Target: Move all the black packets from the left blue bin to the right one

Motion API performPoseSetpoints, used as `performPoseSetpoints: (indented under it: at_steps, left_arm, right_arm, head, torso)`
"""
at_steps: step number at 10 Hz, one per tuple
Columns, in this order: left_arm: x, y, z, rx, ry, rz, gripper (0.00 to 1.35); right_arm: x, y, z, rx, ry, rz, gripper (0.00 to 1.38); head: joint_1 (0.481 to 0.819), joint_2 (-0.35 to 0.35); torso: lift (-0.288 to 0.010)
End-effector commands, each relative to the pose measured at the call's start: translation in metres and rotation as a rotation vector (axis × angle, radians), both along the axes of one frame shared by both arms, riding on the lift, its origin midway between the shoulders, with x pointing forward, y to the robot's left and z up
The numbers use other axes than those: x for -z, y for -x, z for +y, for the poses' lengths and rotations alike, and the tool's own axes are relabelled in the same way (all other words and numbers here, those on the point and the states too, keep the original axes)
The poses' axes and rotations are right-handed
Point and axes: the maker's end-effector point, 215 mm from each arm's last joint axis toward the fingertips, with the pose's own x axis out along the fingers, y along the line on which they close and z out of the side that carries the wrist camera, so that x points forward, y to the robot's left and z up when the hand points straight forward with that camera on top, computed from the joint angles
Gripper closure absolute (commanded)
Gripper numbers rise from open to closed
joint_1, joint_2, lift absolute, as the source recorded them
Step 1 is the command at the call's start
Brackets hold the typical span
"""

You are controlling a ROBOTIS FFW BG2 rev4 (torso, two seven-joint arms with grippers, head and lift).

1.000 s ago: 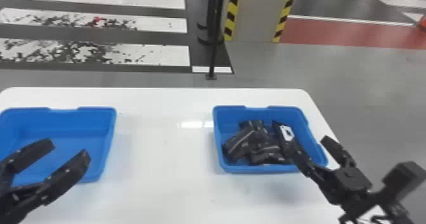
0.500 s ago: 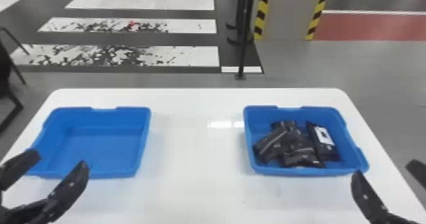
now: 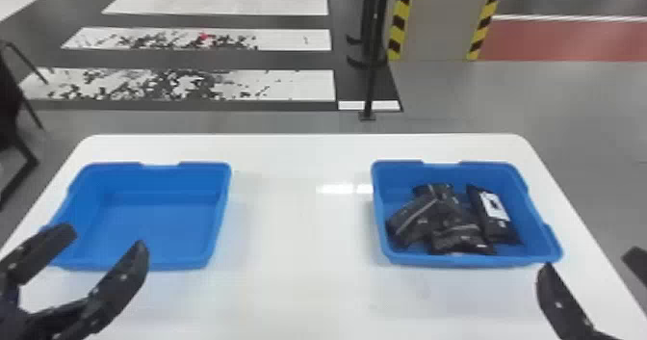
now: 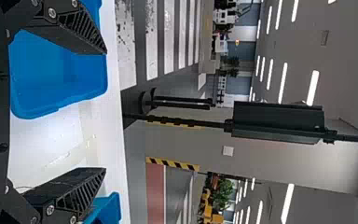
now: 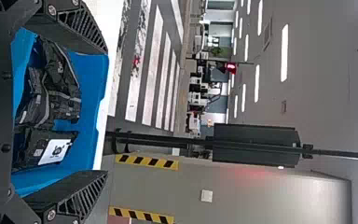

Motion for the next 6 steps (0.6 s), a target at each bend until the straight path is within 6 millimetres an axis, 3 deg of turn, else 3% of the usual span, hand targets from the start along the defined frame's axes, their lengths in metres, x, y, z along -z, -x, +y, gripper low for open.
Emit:
performPoseSetpoints:
  at_steps: [1, 6]
  left_arm:
    - [-0.0006, -0.0005, 0.0007, -0.001, 0.000, -0.001, 0.16]
    - [0.0017, -0.0032, 0.0006, -0.002, 0.012, -0.001, 0.16]
  right_arm:
    - [-0.0011, -0.0002, 0.0006, 0.000, -0.007, -0.003, 0.11]
    - [-0.0032, -0.0012, 0.0031, -0.002, -0.032, -0.009, 0.11]
  head:
    - [0.695, -0.022]
    - [0.695, -0.018]
  torso:
    - [-0.138]
    - [-0.138]
